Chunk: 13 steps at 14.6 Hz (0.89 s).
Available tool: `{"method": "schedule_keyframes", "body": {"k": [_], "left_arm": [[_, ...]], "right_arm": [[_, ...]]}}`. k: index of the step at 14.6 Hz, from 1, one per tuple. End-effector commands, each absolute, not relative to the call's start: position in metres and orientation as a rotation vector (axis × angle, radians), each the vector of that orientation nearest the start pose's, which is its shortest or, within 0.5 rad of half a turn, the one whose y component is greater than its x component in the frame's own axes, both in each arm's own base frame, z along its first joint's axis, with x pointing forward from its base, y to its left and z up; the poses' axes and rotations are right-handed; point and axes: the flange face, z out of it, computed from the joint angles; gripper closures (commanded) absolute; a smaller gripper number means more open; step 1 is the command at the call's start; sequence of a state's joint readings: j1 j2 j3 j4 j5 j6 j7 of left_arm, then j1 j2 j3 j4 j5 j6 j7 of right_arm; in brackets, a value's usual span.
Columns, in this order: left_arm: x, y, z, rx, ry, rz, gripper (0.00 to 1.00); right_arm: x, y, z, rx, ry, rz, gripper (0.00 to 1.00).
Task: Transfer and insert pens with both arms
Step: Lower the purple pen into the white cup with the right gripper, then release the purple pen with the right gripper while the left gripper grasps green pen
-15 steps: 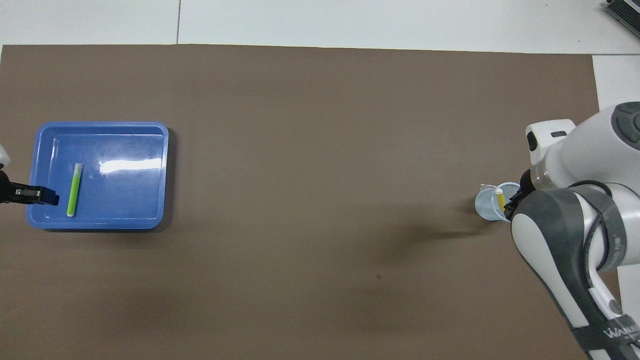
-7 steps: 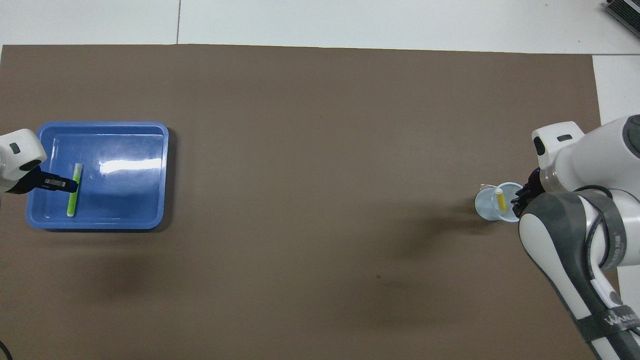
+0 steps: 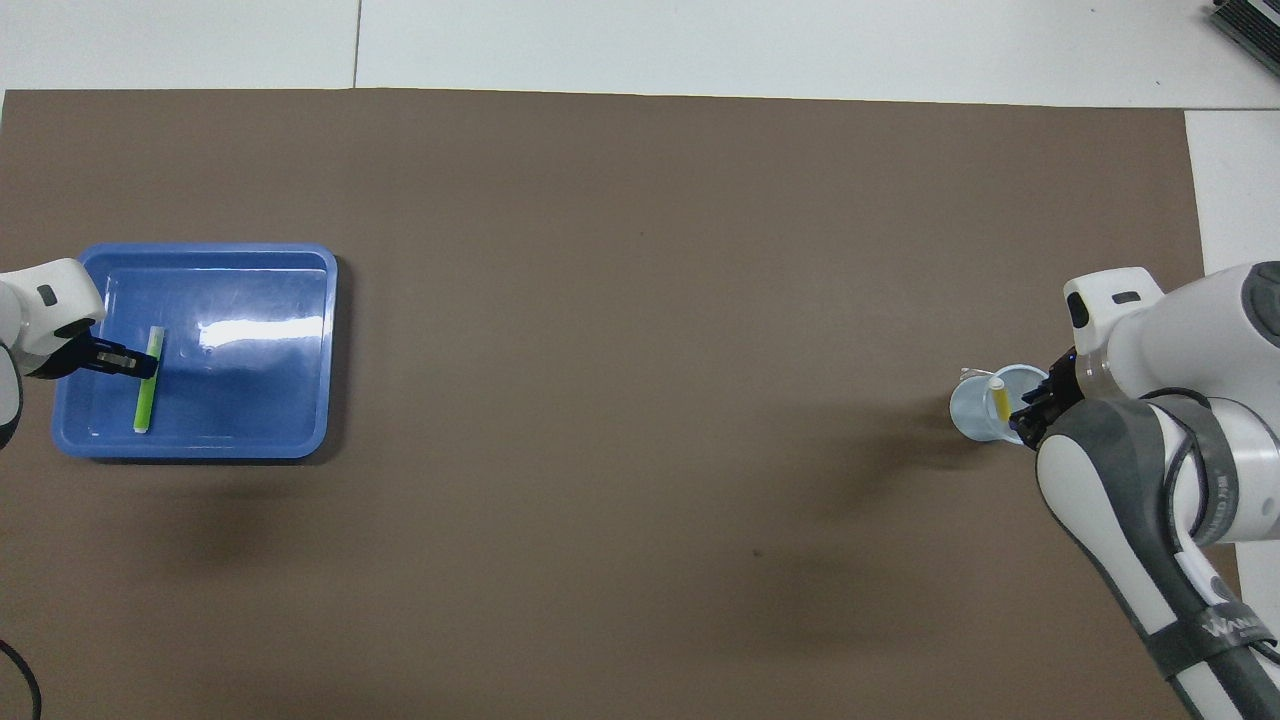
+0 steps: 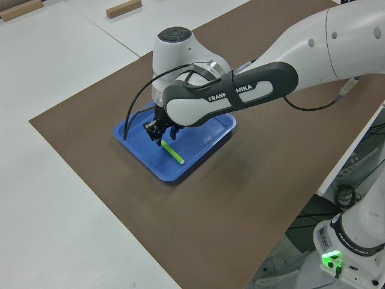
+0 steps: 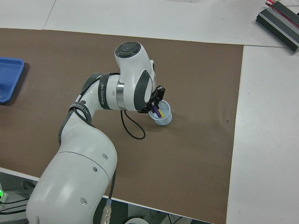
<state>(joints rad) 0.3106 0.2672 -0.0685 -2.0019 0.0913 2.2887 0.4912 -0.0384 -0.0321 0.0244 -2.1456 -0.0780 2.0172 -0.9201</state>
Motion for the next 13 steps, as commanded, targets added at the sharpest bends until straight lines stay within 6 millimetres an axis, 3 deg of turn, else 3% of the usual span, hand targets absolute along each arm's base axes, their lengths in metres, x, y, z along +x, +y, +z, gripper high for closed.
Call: {"method": "schedule_keyframes", "body": {"k": [1, 4, 6, 8, 10, 13], "left_arm": [[0.589, 0.156, 0.315, -3.034, 0.487, -0.029, 0.49], [0.589, 0.160, 0.302, -3.036, 0.473, -0.042, 0.51], [0.589, 0.159, 0.299, -3.039, 0.466, -0.044, 0.54], [0.588, 0.159, 0.295, -3.037, 0.463, -0.060, 0.66], [0.585, 0.157, 0.291, -3.039, 0.457, -0.061, 0.99], [0.583, 0.156, 0.290, -3.045, 0.455, -0.036, 1.00]], "right_arm": [[0.514, -0.009, 0.417, -2.803, -1.435, 0.144, 0.49], [0.522, 0.008, 0.432, -2.792, -1.450, 0.117, 0.47], [0.522, 0.028, 0.440, -2.801, -1.319, 0.111, 0.47], [0.518, 0.058, 0.447, -2.804, -1.184, 0.102, 0.47], [0.516, 0.070, 0.449, -2.811, -1.013, 0.089, 0.47], [0.514, 0.080, 0.451, -2.794, -0.842, 0.073, 0.46]]}}
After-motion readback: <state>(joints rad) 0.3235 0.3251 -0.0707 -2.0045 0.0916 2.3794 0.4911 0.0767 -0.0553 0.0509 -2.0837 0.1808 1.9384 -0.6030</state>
